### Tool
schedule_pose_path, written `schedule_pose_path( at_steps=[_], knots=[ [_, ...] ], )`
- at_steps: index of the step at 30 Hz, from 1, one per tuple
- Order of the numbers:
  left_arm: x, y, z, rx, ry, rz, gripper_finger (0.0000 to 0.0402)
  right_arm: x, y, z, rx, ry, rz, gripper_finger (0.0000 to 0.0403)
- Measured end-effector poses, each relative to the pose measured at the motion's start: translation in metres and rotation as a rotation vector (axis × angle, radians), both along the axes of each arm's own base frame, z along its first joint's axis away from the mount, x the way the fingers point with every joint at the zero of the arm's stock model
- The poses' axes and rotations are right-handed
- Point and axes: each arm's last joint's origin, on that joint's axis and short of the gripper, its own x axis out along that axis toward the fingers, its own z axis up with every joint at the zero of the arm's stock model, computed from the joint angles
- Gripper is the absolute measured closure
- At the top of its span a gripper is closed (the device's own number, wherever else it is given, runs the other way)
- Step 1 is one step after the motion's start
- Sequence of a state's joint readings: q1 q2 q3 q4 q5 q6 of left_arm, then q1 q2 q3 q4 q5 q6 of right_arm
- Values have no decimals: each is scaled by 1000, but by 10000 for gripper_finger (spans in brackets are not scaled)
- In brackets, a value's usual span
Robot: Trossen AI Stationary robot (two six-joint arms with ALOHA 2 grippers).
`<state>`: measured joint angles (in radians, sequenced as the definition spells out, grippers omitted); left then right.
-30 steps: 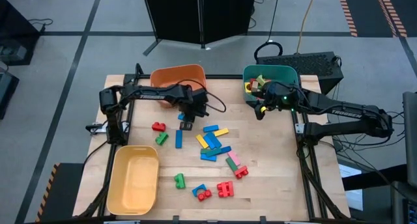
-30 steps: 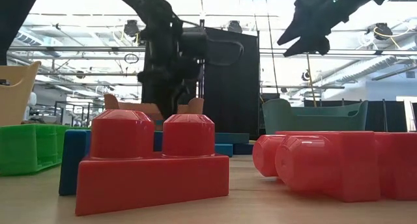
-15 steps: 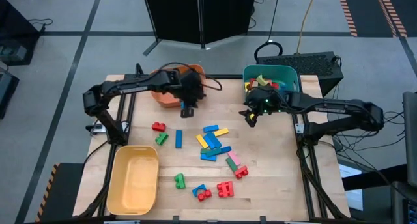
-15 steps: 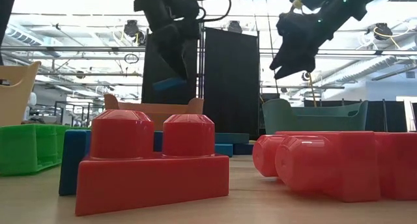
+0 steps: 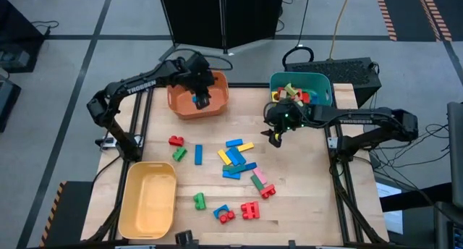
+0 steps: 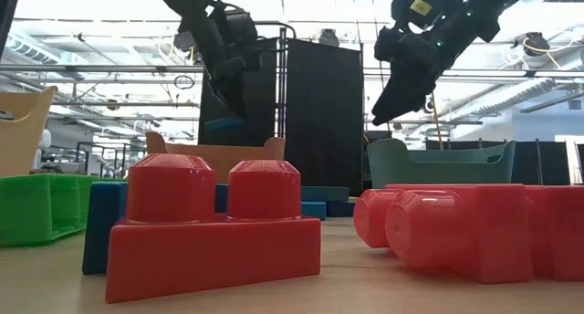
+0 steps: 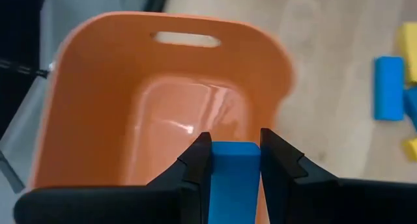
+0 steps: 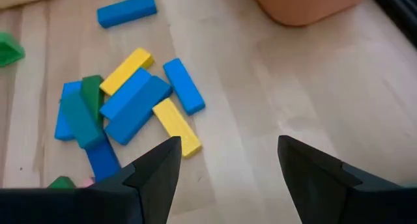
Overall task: Sort blocks by size
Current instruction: Put the blue rectangular block into the orange bin
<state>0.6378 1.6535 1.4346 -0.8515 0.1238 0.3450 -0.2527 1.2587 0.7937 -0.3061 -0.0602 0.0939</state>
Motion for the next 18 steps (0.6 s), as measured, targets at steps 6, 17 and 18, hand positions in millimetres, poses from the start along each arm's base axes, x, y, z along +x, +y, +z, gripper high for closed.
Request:
schedule_pose_path(
  at_steps=[6,17,18],
  knots=[
    [-13,20,-15,-1,-31,69,324,15,5,-17,-10,39,53,161],
    [-26,25,-55,-73,-35,183,324,37,11,-53,3,112,144,161],
    [-26,25,-57,-80,-39,198,324,39,11,-57,-2,114,157,161]
  ],
)
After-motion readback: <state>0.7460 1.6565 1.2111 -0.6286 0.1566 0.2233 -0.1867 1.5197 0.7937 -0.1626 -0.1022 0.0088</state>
